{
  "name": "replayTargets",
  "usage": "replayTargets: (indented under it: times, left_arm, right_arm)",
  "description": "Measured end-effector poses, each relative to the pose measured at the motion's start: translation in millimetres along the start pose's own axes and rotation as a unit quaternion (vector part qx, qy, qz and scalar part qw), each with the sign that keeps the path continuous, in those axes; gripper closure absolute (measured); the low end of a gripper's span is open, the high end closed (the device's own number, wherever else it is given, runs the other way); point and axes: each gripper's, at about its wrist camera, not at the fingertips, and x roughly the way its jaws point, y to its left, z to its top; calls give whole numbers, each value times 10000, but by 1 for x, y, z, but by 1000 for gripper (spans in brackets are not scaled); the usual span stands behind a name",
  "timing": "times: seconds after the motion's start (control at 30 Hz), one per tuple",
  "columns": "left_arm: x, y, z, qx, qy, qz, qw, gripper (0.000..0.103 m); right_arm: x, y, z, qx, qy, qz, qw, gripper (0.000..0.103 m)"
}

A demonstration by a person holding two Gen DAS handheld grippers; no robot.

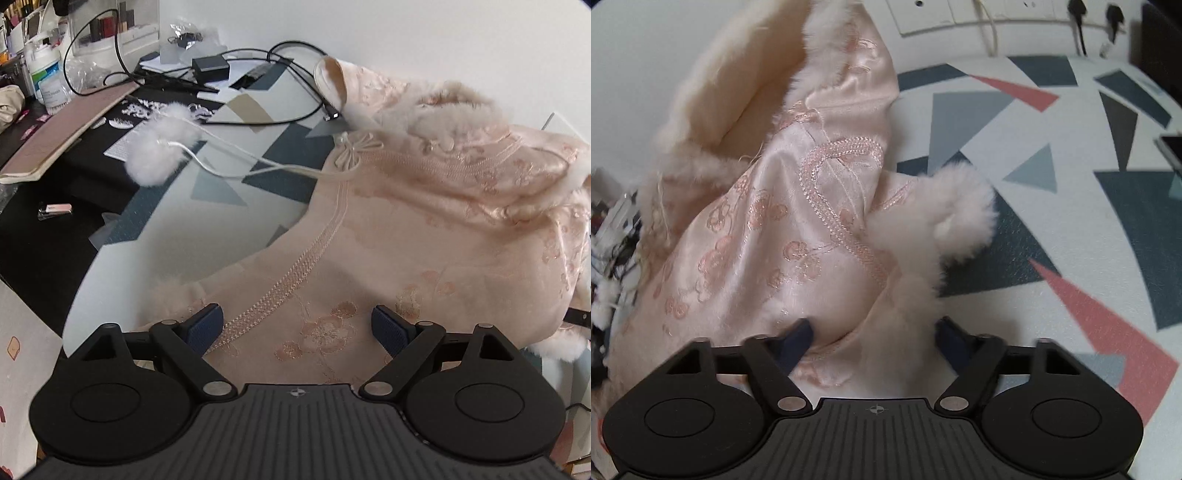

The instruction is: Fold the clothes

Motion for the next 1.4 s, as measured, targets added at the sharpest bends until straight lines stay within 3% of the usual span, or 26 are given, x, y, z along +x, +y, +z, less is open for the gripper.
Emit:
replayTargets:
  times: [0.03, 0.1, 0.13, 0.27, 0.37, 0.47, 0.57, 0.63, 0.67, 0.7, 0.73, 0.8, 0.97, 1.1, 1.23, 1.37, 1.4]
  left_arm:
    - [1, -4, 0, 101, -17, -91, 9999, 30]
    - [1, -12, 2, 308, -44, -241, 9992, 93]
    - [1, -16, 4, 382, -55, -273, 9989, 101]
    - [-19, -33, 19, 522, -448, -618, 9957, 102]
    - [-41, -52, 37, 565, -803, -1071, 9894, 102]
    - [-44, -75, 48, 686, -864, -1348, 9847, 101]
    - [-31, -98, 49, 800, -739, -1273, 9859, 93]
    - [-21, -107, 47, 783, -621, -1183, 9879, 72]
    - [-17, -110, 45, 764, -586, -1105, 9892, 49]
    - [-15, -111, 45, 772, -600, -1006, 9901, 33]
    - [-14, -111, 45, 791, -628, -905, 9908, 31]
    - [-12, -110, 46, 856, -652, -684, 9918, 29]
    - [-2, -100, 66, 1191, -757, -188, 9898, 27]
    - [15, -100, 92, 1519, -885, 95, 9844, 22]
    - [39, -105, 120, 1931, -958, 167, 9763, 21]
    - [68, -121, 143, 2602, -1092, 136, 9593, 19]
    - [77, -126, 148, 2793, -1142, 128, 9533, 19]
  right_arm:
    - [-2, -1, 1, 104, 22, 81, 9999, 90]
    - [-11, -1, 4, 201, -42, 167, 9996, 91]
    - [-20, -1, 5, 163, -177, 199, 9995, 93]
    - [-73, -10, 14, 276, -900, 350, 9949, 95]
    - [-117, -32, 21, 428, -1546, 121, 9870, 95]
    - [-144, -64, 27, 635, -1853, -534, 9792, 95]
    - [-142, -96, 27, 672, -1706, -1364, 9735, 95]
    - [-129, -115, 24, 767, -1333, -1747, 9725, 89]
    - [-123, -121, 21, 803, -1158, -1907, 9715, 85]
    - [-120, -124, 18, 797, -1104, -2018, 9699, 70]
    - [-121, -123, 15, 737, -1160, -2032, 9695, 54]
    - [-126, -114, 14, 542, -1357, -1902, 9708, 43]
    - [-136, -71, 33, -77, -1769, -1022, 9789, 41]
    - [-109, -23, 59, -795, -1735, 8, 9816, 34]
    - [-54, 19, 87, -1246, -1490, 343, 9804, 25]
    - [1, 43, 110, -1187, -934, 392, 9877, 29]
    - [12, 46, 114, -1135, -792, 426, 9895, 49]
